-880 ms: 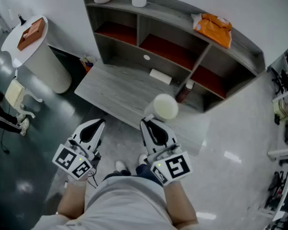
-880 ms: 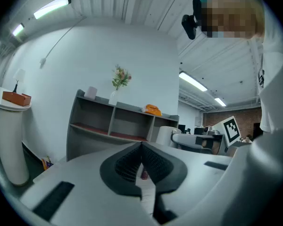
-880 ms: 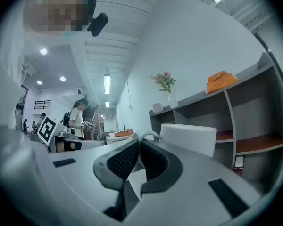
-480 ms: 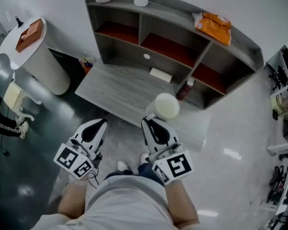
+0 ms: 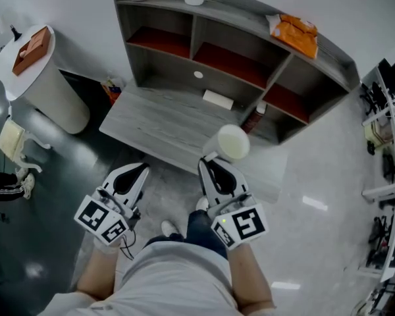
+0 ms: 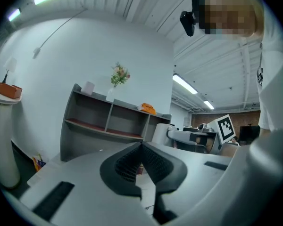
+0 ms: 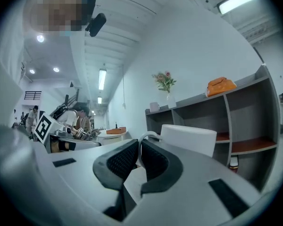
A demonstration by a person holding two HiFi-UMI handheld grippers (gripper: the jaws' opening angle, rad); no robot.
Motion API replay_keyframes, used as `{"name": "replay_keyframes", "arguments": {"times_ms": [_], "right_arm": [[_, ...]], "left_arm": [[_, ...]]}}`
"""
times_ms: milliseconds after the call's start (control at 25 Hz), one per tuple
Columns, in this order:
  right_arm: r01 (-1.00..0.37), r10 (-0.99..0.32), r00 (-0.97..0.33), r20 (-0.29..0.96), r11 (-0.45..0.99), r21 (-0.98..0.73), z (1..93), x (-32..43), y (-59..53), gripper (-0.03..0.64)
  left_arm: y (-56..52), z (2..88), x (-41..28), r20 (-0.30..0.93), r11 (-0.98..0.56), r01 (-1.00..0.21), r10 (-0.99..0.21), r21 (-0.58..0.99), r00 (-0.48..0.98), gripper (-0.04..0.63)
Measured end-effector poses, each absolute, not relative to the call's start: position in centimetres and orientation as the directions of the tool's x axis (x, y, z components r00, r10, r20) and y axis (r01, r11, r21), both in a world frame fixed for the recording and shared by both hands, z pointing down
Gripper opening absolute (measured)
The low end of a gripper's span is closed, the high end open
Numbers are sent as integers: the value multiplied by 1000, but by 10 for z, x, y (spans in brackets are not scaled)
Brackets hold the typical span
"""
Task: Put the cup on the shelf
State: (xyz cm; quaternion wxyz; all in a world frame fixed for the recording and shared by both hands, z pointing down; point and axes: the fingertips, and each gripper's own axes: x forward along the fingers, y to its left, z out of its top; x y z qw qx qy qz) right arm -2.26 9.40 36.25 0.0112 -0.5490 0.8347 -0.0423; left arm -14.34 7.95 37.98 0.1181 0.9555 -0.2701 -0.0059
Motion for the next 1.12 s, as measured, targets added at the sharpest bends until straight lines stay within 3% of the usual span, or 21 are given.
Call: {"name": "replay_keyframes", "arguments": {"times_ms": [1120], "right_arm": [[-822, -819, -569, 70, 565, -72, 385, 85, -103, 35]], "left_arm": [[-90, 375, -22, 98, -715, -669, -665, 203, 741, 16]]}}
